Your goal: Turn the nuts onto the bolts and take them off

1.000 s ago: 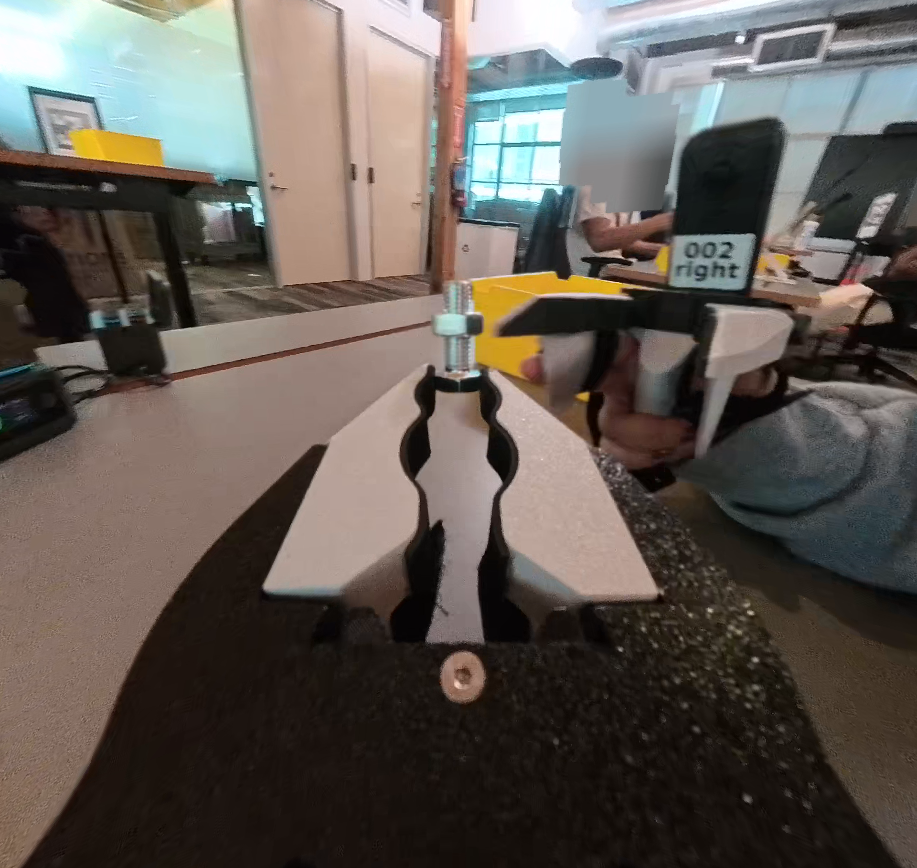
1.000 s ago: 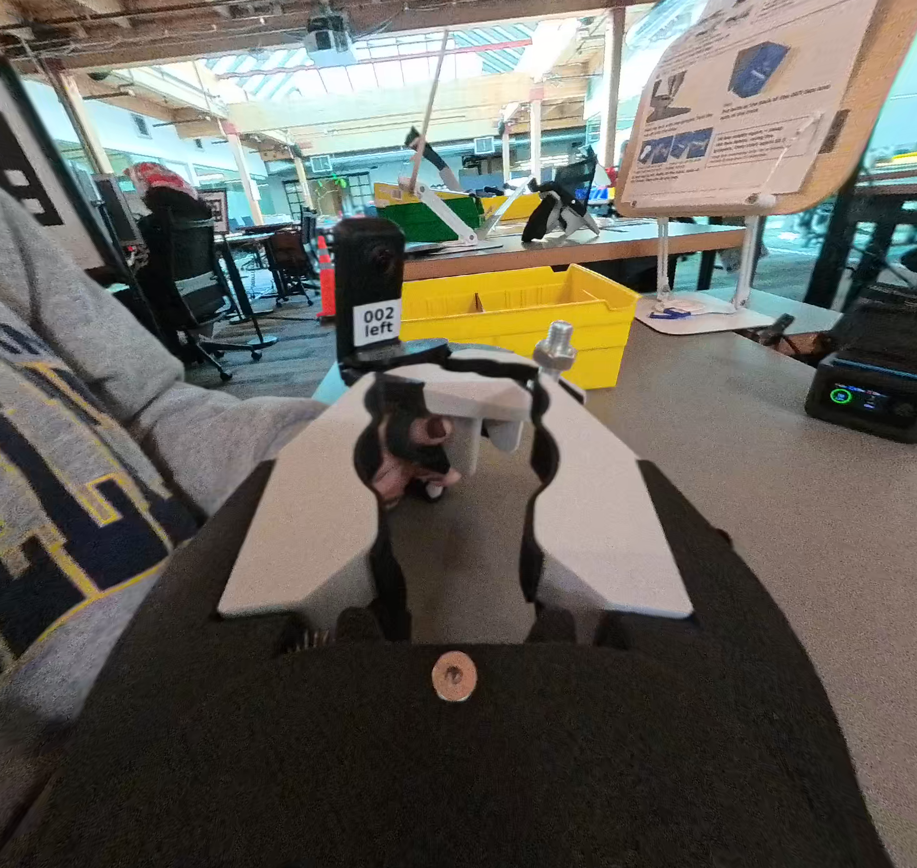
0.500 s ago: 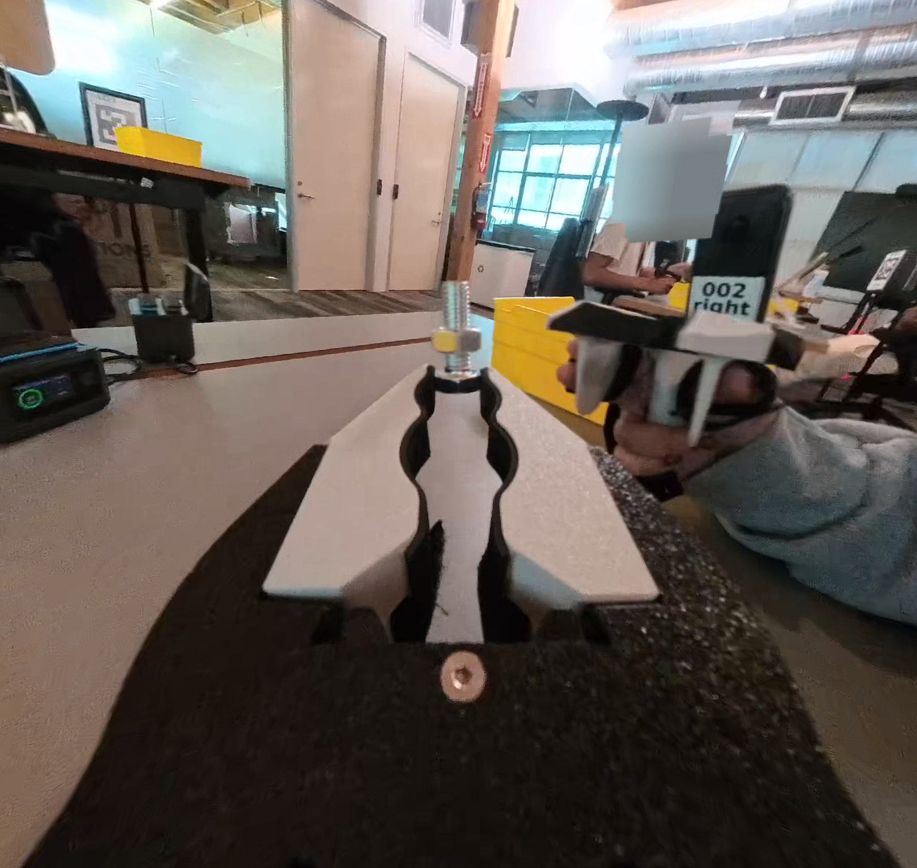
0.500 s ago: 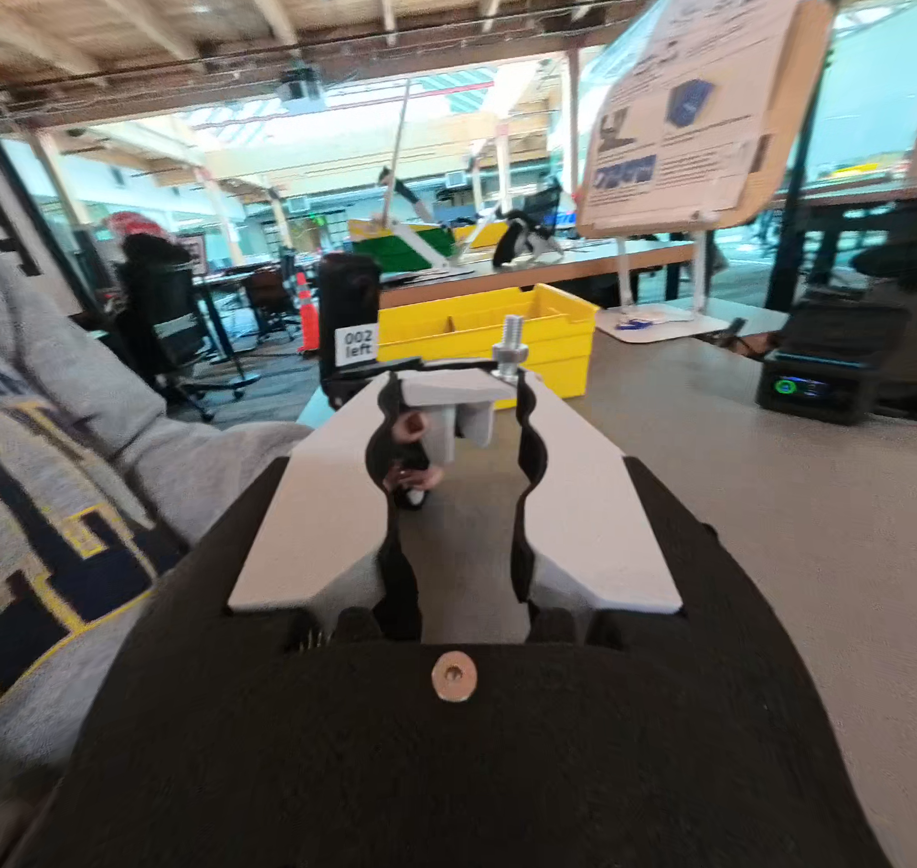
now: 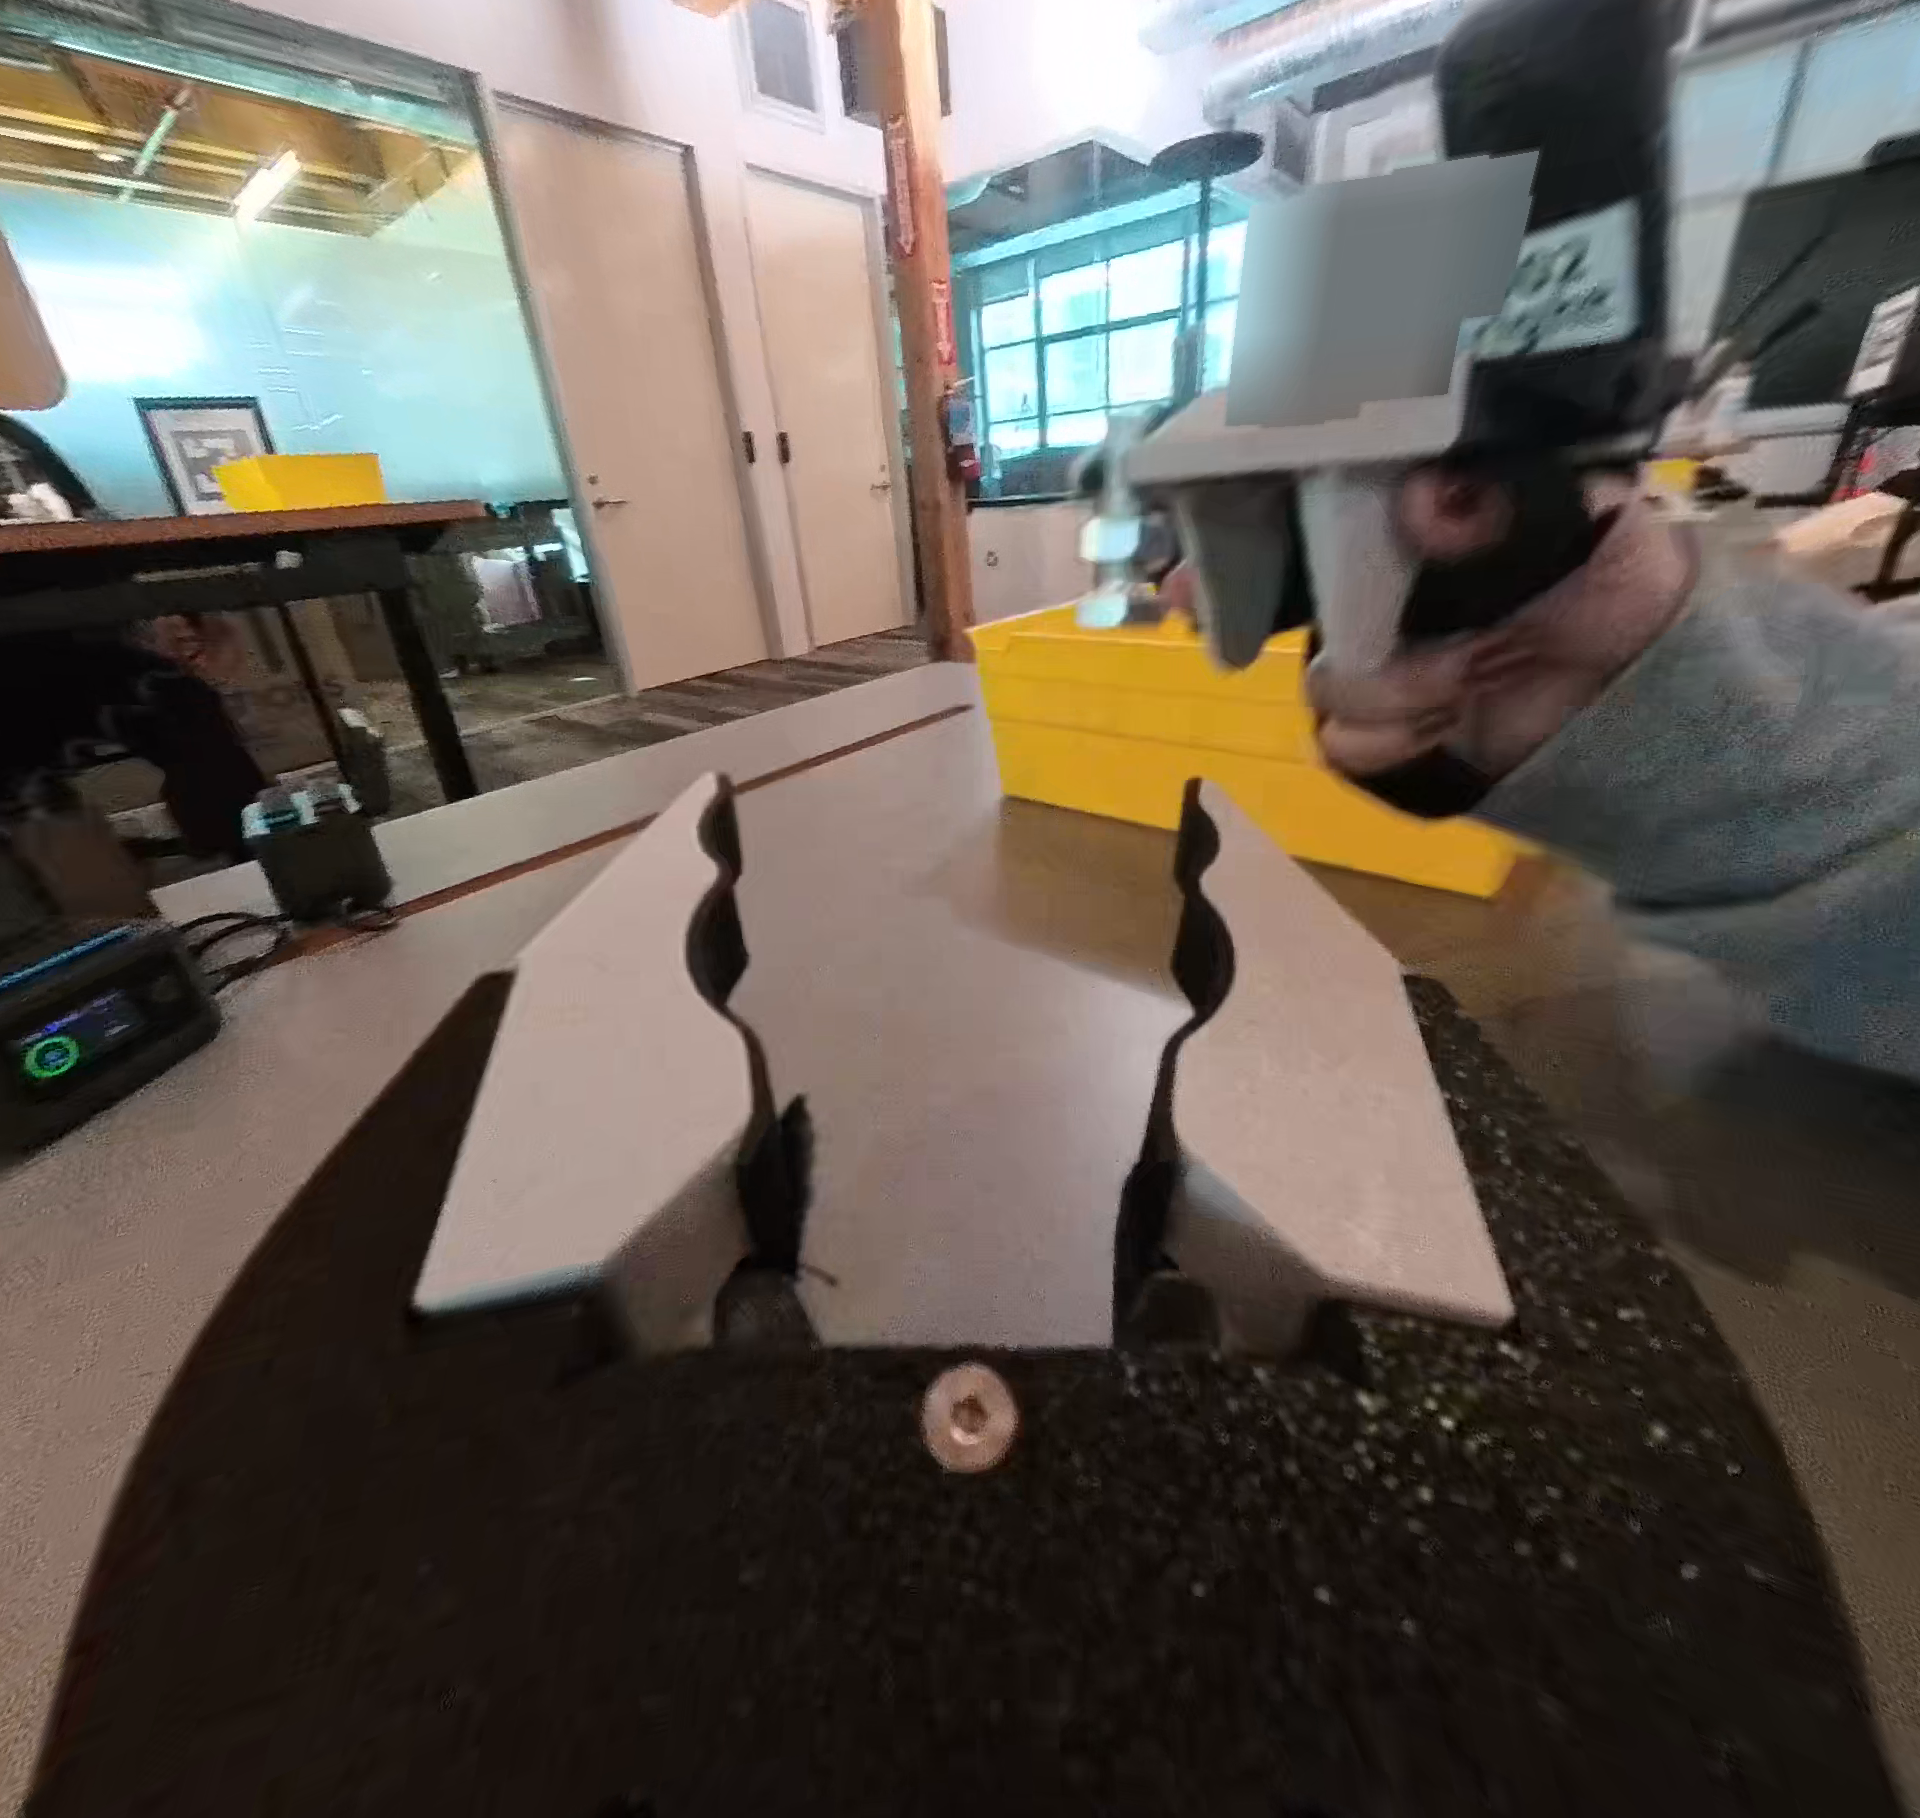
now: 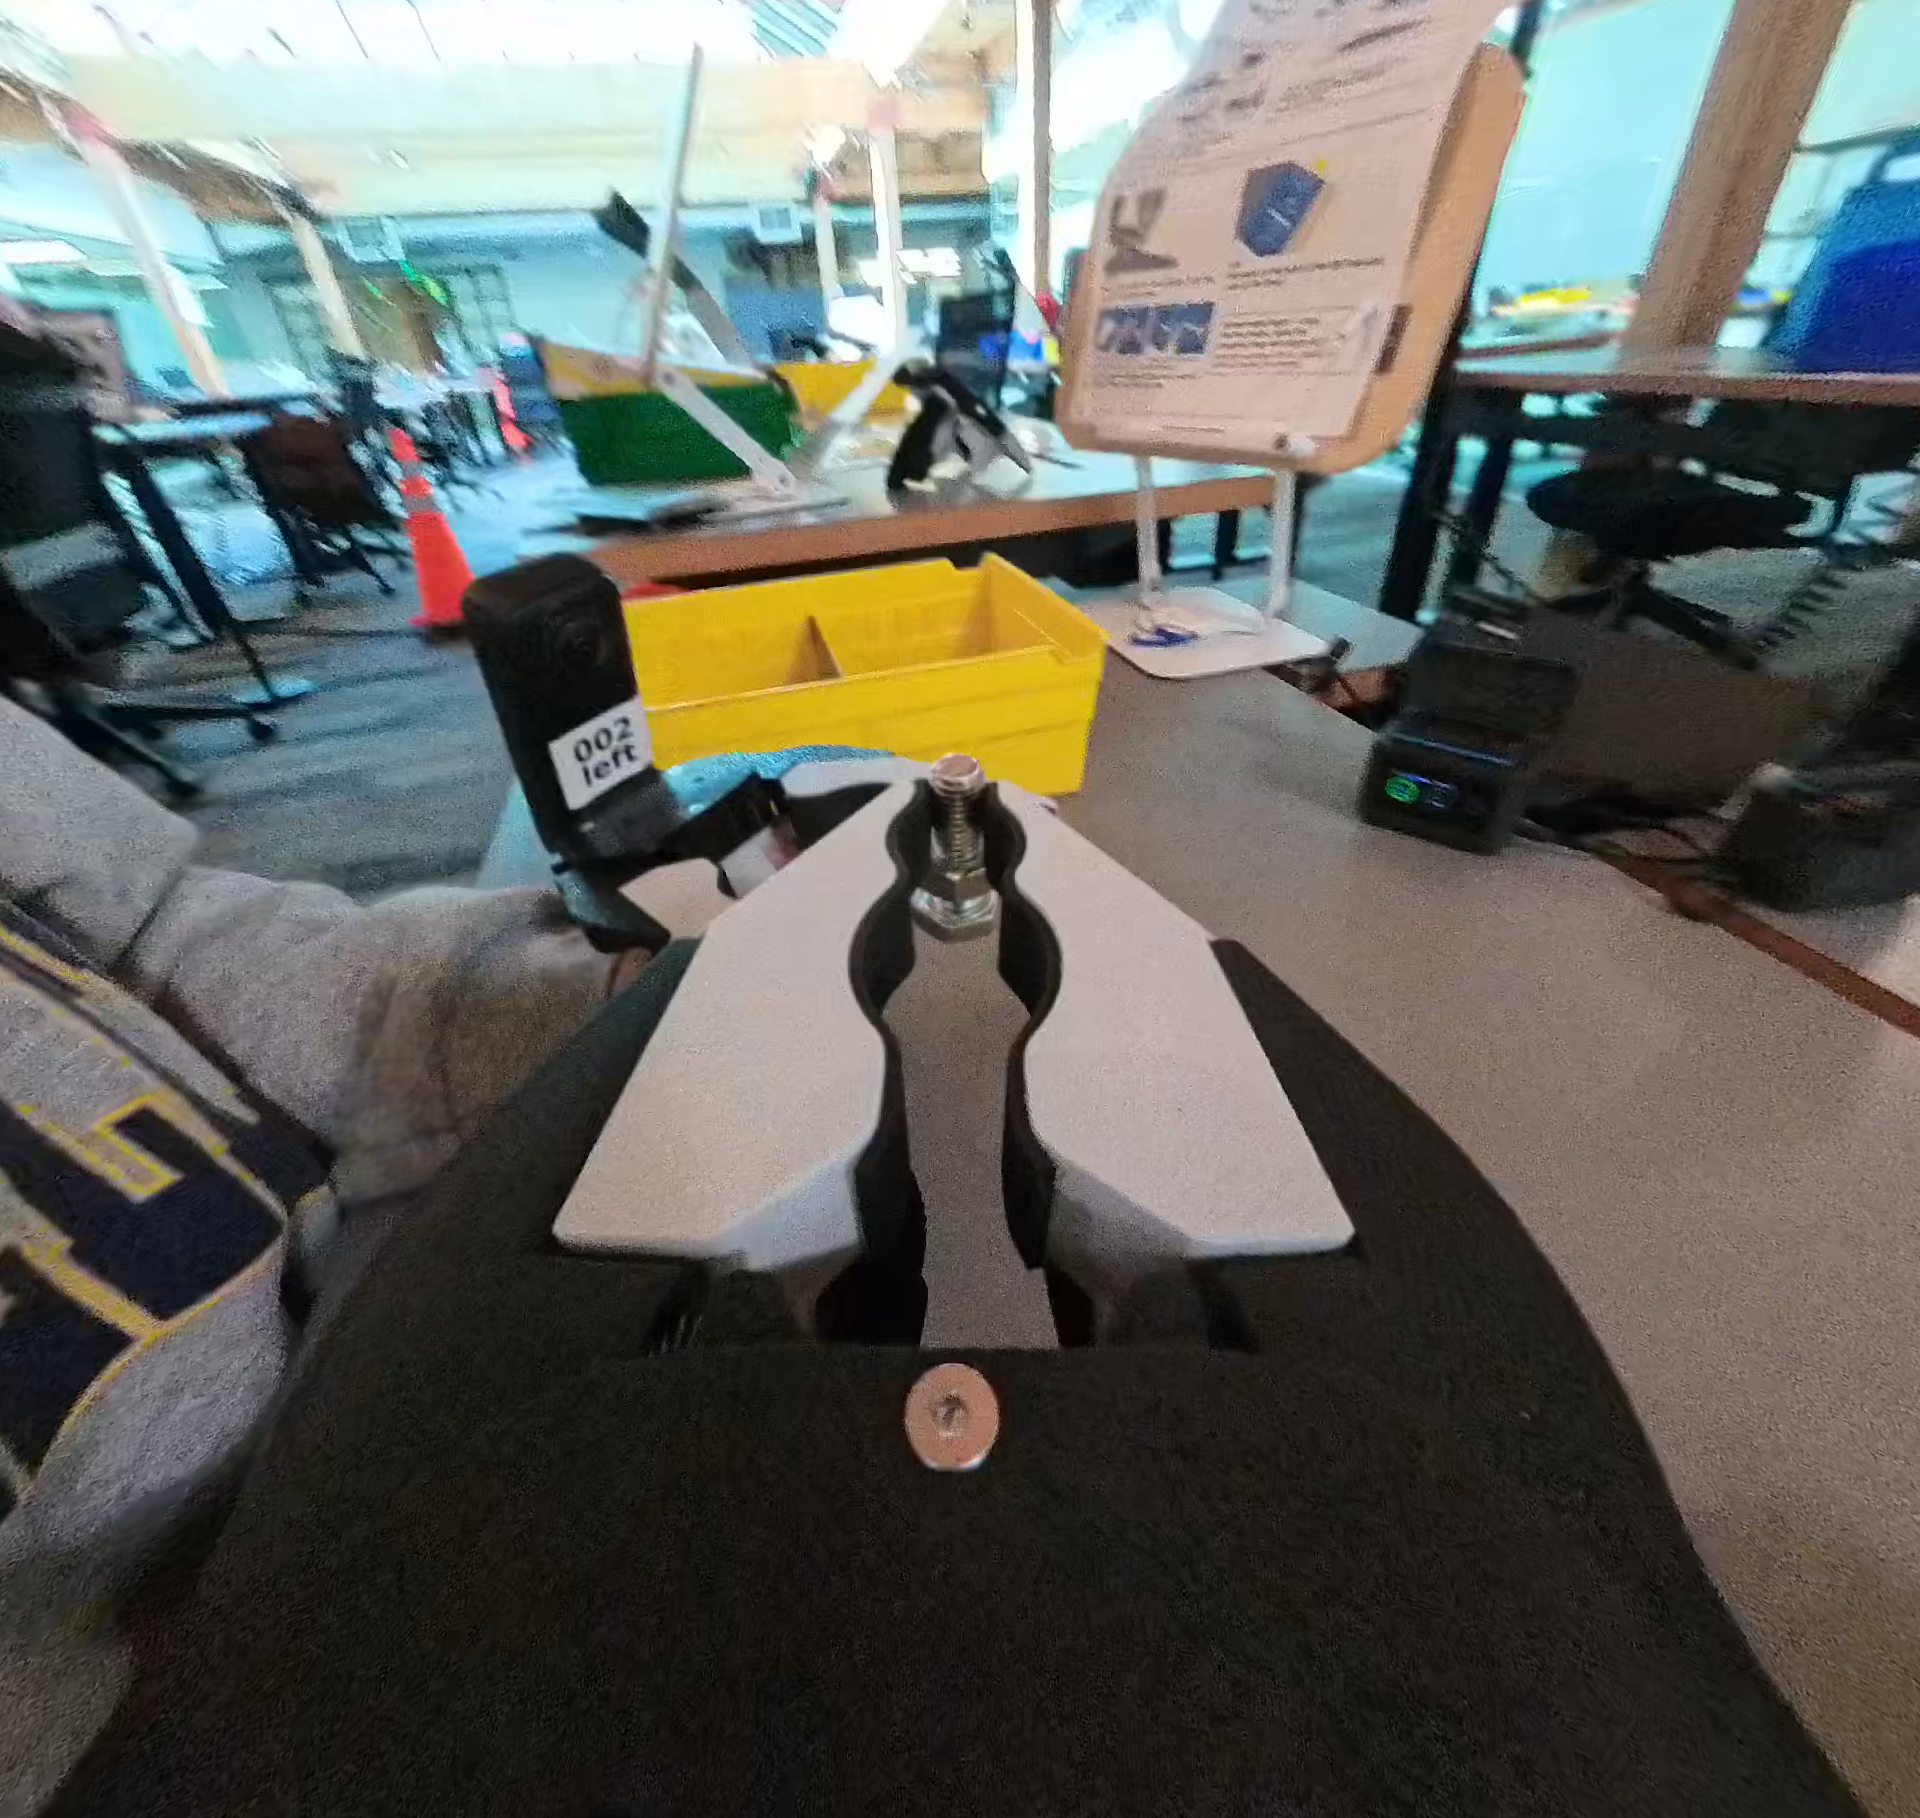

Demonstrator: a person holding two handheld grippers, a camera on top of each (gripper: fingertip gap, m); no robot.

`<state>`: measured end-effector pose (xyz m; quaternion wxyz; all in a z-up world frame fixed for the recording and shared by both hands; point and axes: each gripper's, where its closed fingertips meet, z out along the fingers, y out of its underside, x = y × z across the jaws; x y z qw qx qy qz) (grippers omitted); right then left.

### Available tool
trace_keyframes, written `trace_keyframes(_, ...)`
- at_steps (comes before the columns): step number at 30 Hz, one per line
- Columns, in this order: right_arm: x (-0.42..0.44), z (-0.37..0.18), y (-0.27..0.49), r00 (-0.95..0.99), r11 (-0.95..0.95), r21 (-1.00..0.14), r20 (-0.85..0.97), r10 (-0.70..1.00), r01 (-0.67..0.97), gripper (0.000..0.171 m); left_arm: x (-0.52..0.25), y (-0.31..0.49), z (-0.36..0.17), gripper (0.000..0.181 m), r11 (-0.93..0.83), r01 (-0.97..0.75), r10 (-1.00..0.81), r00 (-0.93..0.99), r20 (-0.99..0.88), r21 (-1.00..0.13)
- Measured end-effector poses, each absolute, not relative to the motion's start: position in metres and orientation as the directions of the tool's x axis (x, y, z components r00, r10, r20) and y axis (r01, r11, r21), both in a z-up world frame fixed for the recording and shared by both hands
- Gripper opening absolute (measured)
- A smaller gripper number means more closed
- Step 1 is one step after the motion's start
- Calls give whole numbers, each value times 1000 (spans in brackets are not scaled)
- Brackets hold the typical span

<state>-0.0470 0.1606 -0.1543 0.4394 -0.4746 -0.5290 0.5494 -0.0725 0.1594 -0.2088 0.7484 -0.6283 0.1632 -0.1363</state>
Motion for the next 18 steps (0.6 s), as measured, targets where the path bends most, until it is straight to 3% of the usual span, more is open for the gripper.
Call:
trace_keyframes(4, 43, -144, 226, 187, 0, -927, 75, 979, 374, 8, -78, 160, -206, 96, 198, -20, -360, 929, -92, -980)
trace_keyframes(8, 156, -207, 299, 497, -313, -624, 142, 856, 716, 8, -78, 161, -206, 106, 195, -24, -350, 932, -92, -980)
trace_keyframes(11, 207, -273, 315, 565, -514, -311, 99, 819, 799, 8, -77, 161, -206, 107, 194, -29, -350, 932, -97, -981)
trace_keyframes(14, 224, -313, 314, 575, -563, -135, 69, 816, 815, 8, -78, 162, -209, 105, 169, -38, -345, 934, -95, -985)
trace_keyframes(18, 223, -329, 319, 580, -570, -112, 88, 810, 814, 9, -75, 162, -208, 103, 139, -40, -353, 932, -87, -989)
